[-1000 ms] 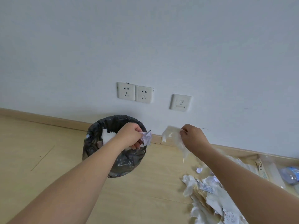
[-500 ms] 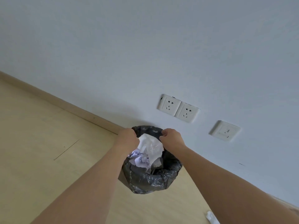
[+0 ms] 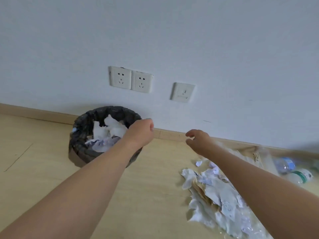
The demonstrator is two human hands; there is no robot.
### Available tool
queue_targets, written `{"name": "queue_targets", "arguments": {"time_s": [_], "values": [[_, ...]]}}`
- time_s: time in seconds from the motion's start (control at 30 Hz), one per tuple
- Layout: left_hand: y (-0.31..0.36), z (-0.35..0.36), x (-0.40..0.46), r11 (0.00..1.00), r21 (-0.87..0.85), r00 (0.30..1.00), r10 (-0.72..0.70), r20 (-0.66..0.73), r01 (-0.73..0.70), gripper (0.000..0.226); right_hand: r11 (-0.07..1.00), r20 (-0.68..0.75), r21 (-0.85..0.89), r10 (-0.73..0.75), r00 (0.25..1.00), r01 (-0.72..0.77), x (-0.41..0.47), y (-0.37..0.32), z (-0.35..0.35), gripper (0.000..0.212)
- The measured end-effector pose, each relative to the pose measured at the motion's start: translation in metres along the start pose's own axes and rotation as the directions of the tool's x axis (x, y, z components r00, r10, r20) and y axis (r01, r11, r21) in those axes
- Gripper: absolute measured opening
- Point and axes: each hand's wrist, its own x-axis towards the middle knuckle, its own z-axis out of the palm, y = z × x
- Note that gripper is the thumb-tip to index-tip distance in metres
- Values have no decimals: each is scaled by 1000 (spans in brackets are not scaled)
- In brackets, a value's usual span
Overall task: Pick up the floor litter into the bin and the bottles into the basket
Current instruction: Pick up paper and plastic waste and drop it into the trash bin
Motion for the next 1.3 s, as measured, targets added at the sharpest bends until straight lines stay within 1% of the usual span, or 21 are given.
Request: {"name": "queue_targets", "arguments": {"time_s": [0.07,0.13,0.2,0.23,0.3,0.4,0.47,0.57,0.6,0.63,0.7,0.8,0.9,0.93,1.0,1.1,1.2,1.3], "values": [[36,51,-4,999,-7,986,47,159,-46,27,996,61,-59,63,996,-60,-14,58,-7,37],[59,106,-13,995,49,946,63,317,-83,28,989,118,-86,129,985,-119,-26,114,-2,35],[72,159,-23,985,138,895,34,446,-106,27,980,141,-111,181,973,-166,-37,162,9,33],[74,181,-28,981,167,873,8,488,-102,27,974,158,-130,204,966,-185,-43,181,16,33],[74,215,-34,975,210,845,-53,531,-70,27,969,242,-177,211,947,-171,-53,212,31,33],[73,255,-37,937,339,824,-130,552,-79,36,975,340,-202,155,928,-89,-62,242,51,29],[70,271,-38,898,430,822,-171,543,-97,40,980,347,-199,90,934,-20,-62,245,58,37],[64,288,-39,850,513,847,-183,500,-120,36,958,344,-257,-32,939,127,-61,236,73,57],[60,291,-38,844,523,860,-174,480,-122,32,939,351,-300,-53,935,166,-61,232,80,61],[57,293,-38,843,525,871,-165,462,-119,26,915,355,-350,-70,932,202,-61,229,86,60],[49,292,-38,853,514,884,-168,436,-91,19,874,338,-424,-91,937,239,-58,225,95,49],[36,284,-38,878,479,892,-211,399,-7,25,858,315,-457,-90,945,234,-52,221,96,38],[27,266,-38,900,431,891,-242,384,59,18,855,294,-465,-98,951,232,-47,217,92,23],[25,258,-37,917,391,895,-235,380,75,17,863,286,-456,-88,954,216,-46,215,89,17],[26,240,-36,948,294,905,-228,360,122,22,898,272,-408,-50,961,162,-46,210,82,10],[30,210,-27,973,157,912,-216,349,171,24,934,217,-350,4,976,74,-44,203,66,14],[34,171,-16,985,61,912,-172,372,161,24,951,153,-310,51,987,-1,-42,193,42,22],[42,124,-8,991,16,922,-132,364,135,19,959,86,-274,98,991,-71,-41,171,8,21]]}}
